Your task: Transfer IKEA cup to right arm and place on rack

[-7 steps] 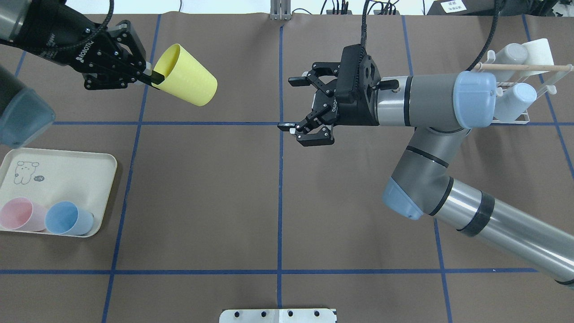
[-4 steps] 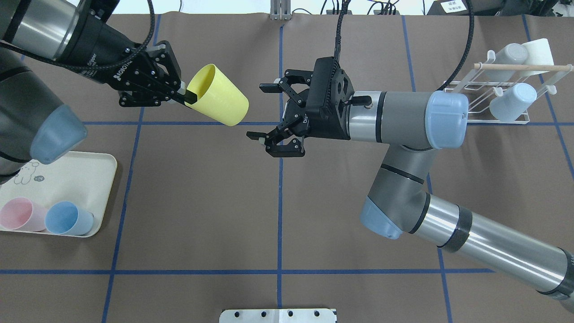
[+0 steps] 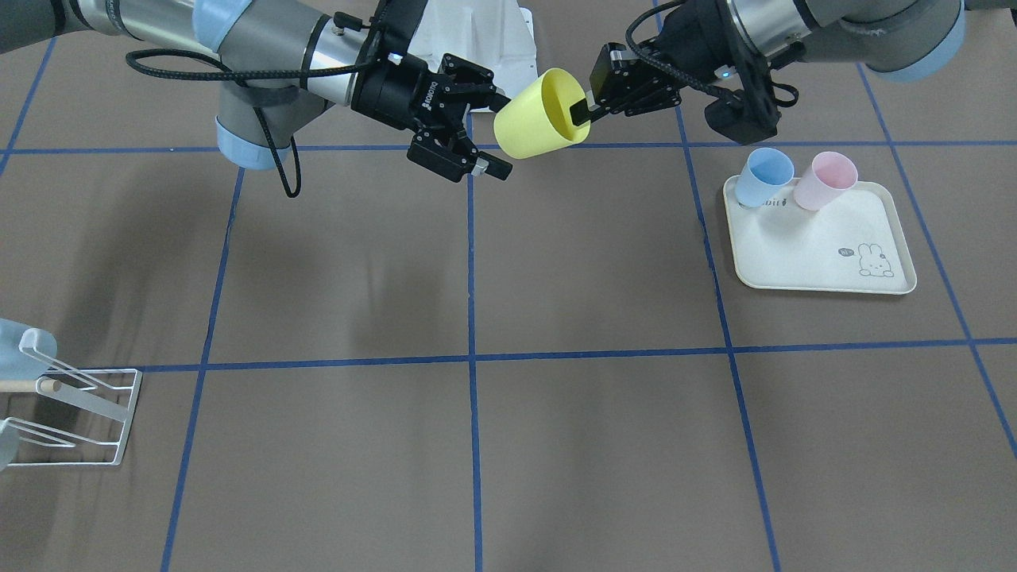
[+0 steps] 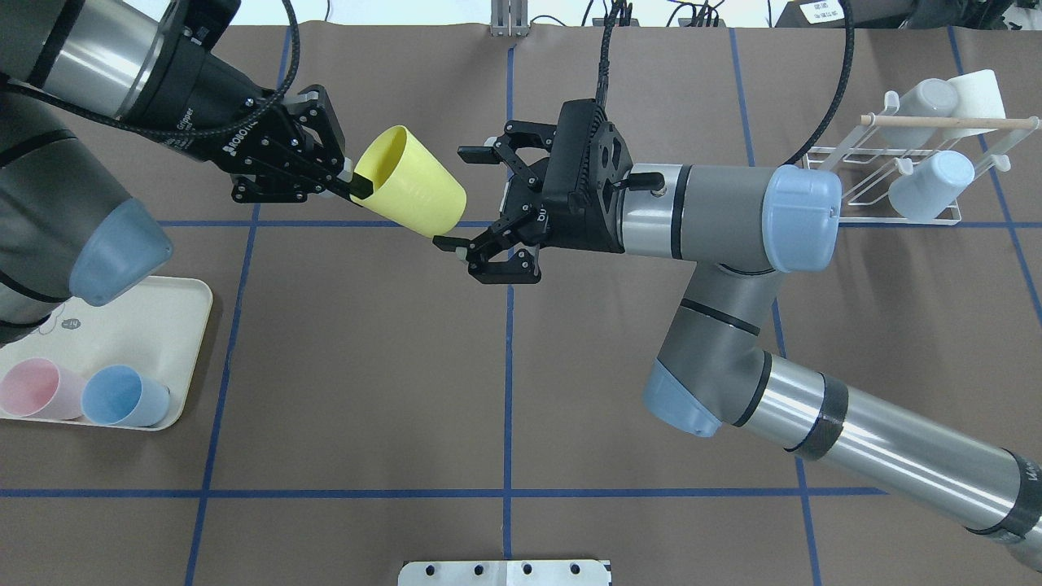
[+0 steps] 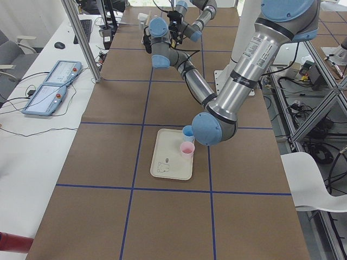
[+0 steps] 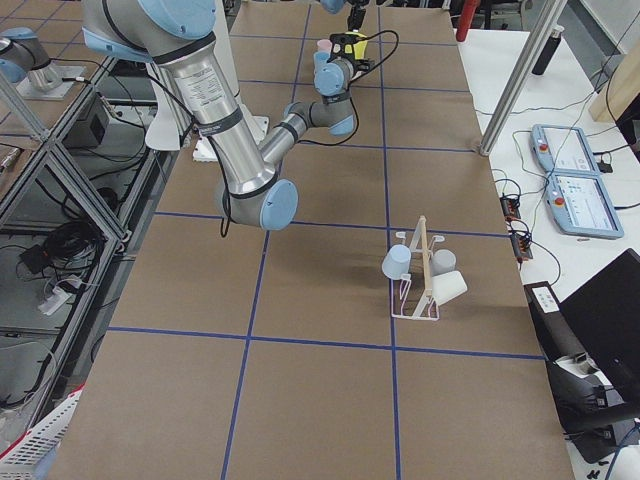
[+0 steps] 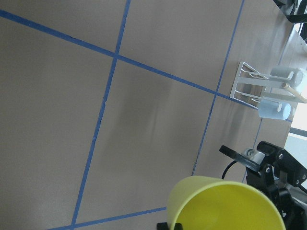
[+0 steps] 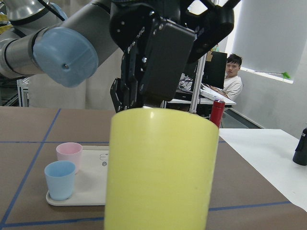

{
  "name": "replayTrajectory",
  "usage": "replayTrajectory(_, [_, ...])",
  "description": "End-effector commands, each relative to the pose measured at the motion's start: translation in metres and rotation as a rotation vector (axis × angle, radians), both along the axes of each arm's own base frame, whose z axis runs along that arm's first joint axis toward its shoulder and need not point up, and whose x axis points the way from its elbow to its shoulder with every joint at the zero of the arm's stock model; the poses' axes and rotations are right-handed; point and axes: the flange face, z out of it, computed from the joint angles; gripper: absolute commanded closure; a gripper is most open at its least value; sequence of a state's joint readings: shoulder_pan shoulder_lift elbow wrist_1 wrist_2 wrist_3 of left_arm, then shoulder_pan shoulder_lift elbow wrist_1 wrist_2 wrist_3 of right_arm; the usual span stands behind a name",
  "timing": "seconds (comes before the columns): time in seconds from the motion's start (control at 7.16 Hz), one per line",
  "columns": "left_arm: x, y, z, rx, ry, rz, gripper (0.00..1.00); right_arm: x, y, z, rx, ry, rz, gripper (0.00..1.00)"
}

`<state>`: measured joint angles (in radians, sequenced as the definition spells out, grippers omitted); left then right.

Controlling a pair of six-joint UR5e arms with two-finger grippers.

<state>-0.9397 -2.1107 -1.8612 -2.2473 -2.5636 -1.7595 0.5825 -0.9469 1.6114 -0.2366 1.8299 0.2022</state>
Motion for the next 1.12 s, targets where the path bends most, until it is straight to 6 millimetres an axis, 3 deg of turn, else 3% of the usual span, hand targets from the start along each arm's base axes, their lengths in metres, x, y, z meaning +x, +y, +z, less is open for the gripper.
replayTrajectory(0.0, [0.0005, 0.0001, -0.0015, 0.004, 0.002, 0.001, 1.0, -0.0016, 0.0018, -0.0005, 0.001, 0.0, -0.002, 0.26])
replayTrajectory(0.56, [0.0096, -0.0008, 0.0011, -0.001, -0.005, -0.013, 1.0, -0.0005, 0.0016, -0.0011, 0.003, -0.001, -0.002, 0.27])
replayTrajectory(0.7, [0.0096, -0.0007, 0.0003, 0.0, -0.004, -0.013, 1.0, -0.0002, 0.0018, -0.0015, 0.005, 0.0, -0.001, 0.32])
replayTrajectory(0.84, [0.0095, -0.0006, -0.003, 0.006, 0.0, -0.013, 0.86, 0.001, 0.0004, 0.0012, 0.004, 0.004, 0.003, 0.47])
replayTrajectory(0.98, [0.0094, -0.0005, -0.004, 0.015, 0.002, -0.013, 0.15, 0.0022, -0.0012, 0.0049, 0.0, 0.009, 0.007, 0.57])
